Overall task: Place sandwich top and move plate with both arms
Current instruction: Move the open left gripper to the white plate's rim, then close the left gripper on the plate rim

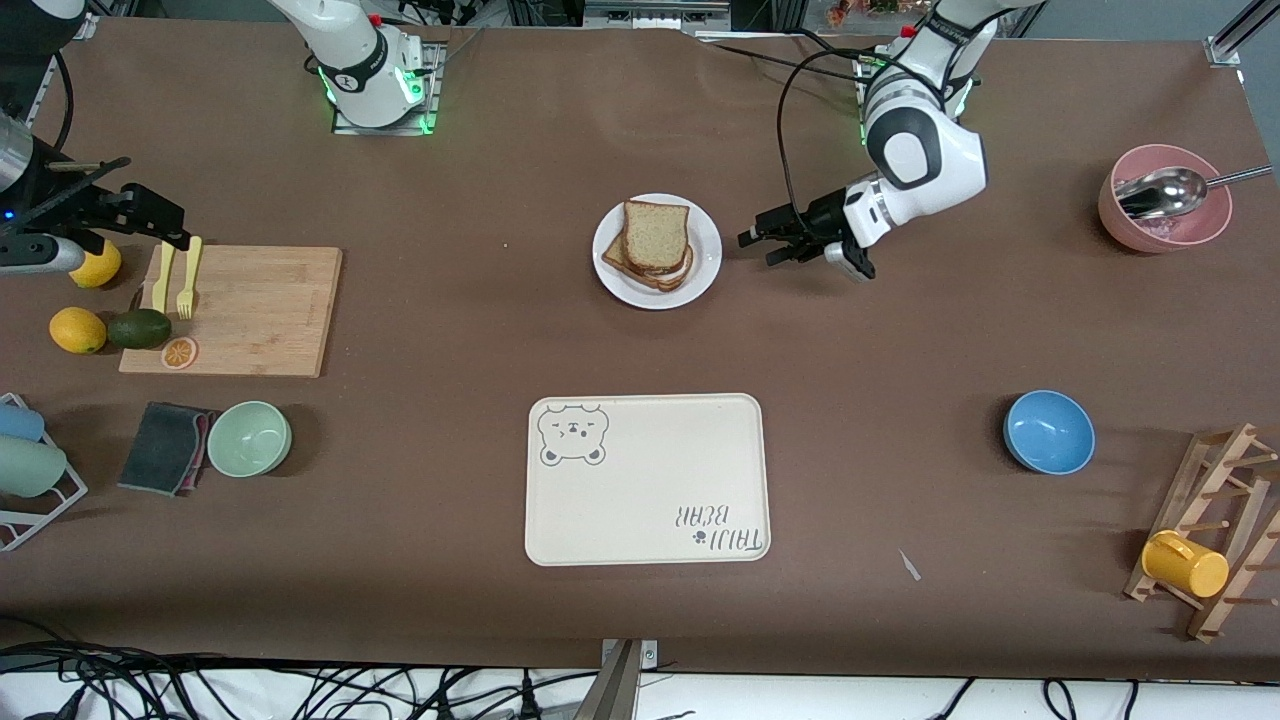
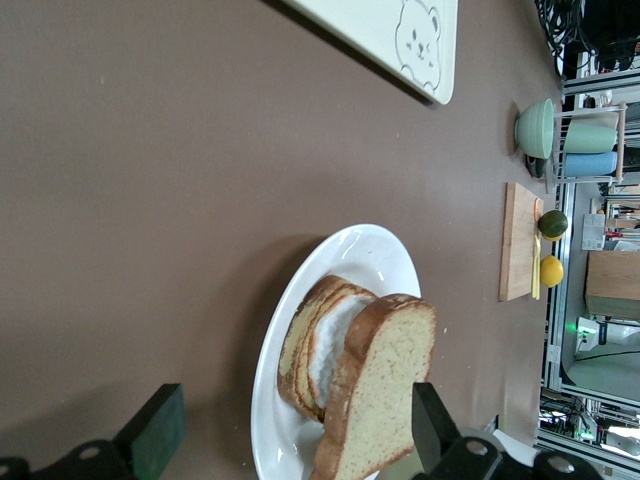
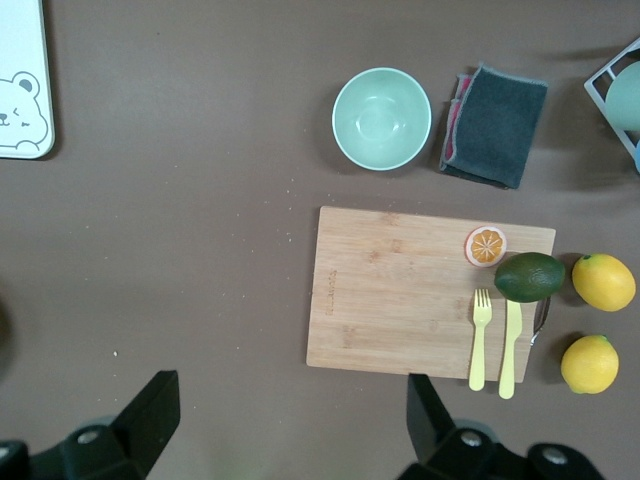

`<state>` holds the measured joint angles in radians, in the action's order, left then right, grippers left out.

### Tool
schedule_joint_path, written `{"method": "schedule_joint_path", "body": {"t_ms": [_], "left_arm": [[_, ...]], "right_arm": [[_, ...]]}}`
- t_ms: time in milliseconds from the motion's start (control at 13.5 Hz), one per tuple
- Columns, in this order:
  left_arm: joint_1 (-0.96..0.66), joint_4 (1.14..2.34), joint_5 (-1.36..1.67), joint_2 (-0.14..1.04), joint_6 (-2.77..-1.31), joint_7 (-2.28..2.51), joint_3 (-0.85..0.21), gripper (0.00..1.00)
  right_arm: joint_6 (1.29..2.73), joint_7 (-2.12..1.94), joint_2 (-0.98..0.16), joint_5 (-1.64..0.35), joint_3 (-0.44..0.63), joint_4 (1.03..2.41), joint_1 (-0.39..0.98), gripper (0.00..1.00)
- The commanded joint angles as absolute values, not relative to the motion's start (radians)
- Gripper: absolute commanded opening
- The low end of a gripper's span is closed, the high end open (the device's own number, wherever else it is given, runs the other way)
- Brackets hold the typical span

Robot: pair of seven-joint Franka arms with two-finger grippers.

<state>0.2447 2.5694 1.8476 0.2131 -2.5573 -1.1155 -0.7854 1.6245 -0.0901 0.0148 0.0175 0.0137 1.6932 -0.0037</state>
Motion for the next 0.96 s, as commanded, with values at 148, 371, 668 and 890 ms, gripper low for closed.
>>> {"method": "schedule_joint_path", "body": {"t_ms": [148, 371, 668, 890], "left_arm": [[0.126, 2.468, 2.041, 0.345, -2.701, -1.241, -0.792, 1.00], [0.104, 2.425, 2.054, 0.409, -2.732, -1.243, -0.790, 1.00], [0.098, 2.410, 2.054, 0.442, -2.734, -1.250, -0.784, 1.00], [0.100, 2.410, 2.103, 0.462, -2.734, -1.327, -0.778, 0.97]], "right_arm": [[1.620, -0.075, 0.026, 0.011, 0.000, 1.683, -0.023, 1.00], [1.620, -0.075, 0.026, 0.011, -0.006, 1.681, -0.021, 1.00], [1.618, -0.080, 0.026, 0.011, 0.002, 1.681, -0.023, 1.00], [1.618, -0.081, 0.028, 0.011, 0.000, 1.681, -0.023, 1.00]]}}
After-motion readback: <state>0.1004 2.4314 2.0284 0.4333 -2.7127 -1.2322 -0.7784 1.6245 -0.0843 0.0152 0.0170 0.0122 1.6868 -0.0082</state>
